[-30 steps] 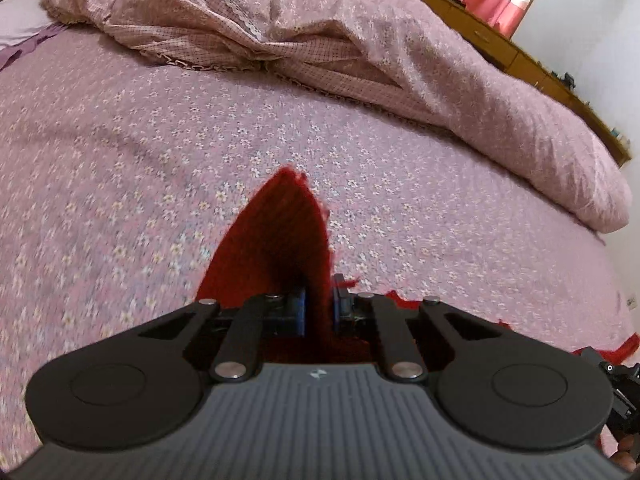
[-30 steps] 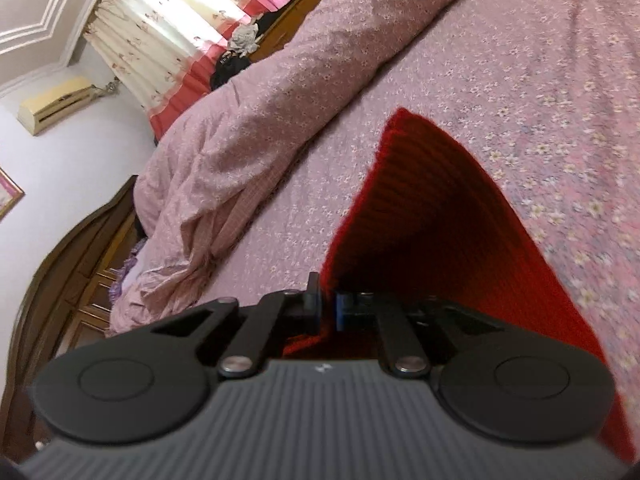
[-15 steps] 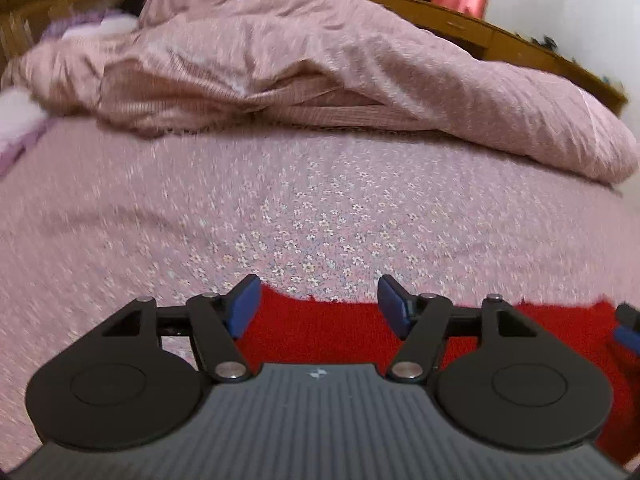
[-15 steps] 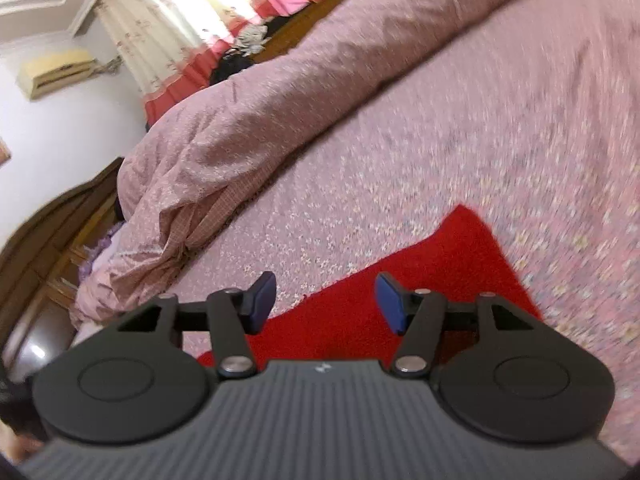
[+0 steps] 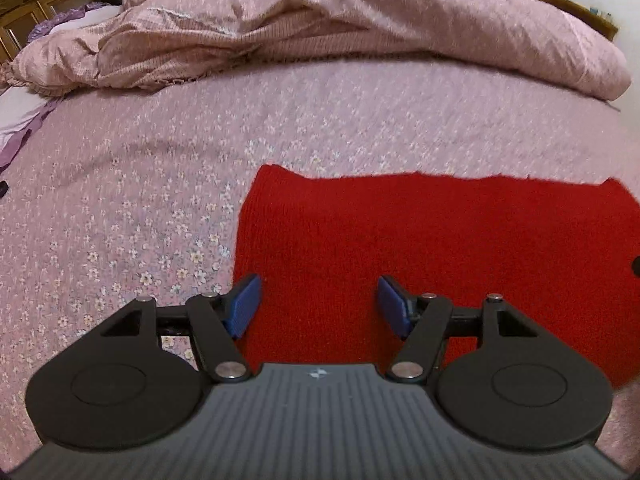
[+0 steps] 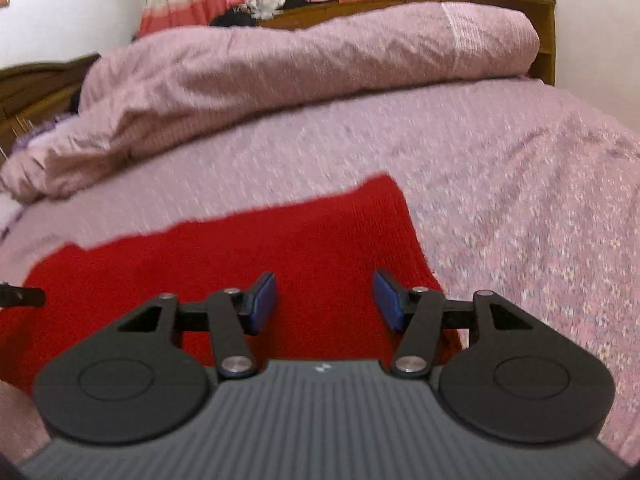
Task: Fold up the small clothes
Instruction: 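Grasp the end of the folded red cardigan with the right gripper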
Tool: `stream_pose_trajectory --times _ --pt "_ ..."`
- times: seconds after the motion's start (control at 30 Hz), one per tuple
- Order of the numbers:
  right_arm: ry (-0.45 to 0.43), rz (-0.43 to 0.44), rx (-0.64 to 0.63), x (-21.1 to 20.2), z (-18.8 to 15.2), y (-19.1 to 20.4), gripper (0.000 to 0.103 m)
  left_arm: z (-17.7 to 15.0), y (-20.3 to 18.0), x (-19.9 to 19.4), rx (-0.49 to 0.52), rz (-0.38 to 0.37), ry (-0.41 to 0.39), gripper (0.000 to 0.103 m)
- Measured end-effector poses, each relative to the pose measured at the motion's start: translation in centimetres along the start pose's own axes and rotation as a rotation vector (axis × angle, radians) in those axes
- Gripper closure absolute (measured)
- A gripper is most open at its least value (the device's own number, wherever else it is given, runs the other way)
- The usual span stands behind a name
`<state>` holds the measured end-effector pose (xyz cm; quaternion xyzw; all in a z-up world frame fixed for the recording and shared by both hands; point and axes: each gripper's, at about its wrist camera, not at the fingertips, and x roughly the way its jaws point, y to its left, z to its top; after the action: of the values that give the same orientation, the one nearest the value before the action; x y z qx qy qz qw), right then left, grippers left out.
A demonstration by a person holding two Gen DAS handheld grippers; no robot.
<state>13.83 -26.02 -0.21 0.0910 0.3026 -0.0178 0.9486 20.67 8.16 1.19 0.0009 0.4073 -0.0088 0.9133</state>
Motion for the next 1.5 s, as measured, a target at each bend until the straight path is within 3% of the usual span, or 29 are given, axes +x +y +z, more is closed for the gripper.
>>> stream_pose_trajectory --times 0.1,0.23,0.53,1.03,1.33,1.5 --pt "-0.011 -0.015 -0.028 0.6 -0.7 0.0 0.048 0.0 -0.1 0.9 -0.001 0.012 0.002 0.032" --pt "-0.024 -0.021 -0.011 1.0 -0.8 -0.3 0.048 0.2 0.3 2.0 -0.012 0.021 0.004 0.022" --pt "-0.022 -0.013 0.045 -0.2 -0.2 -0.4 0.047 0.1 1.9 0.1 -0.097 -0.01 0.039 0.021" --pt "-0.032 0.014 0.266 -7.0 -1.6 -1.7 0.03 -3.3 3.2 -7.1 -0.09 0.028 0.01 0.015" --pt "0.032 -0.032 0.445 -7.7 -4.4 -3.0 0.027 -5.5 3.5 -6.8 -0.127 0.023 0.044 0.014" --pt "0.063 0.015 0.541 -6.2 -5.4 -3.3 0.027 -5.9 3.7 -6.0 -0.151 0.017 0.059 0.014"
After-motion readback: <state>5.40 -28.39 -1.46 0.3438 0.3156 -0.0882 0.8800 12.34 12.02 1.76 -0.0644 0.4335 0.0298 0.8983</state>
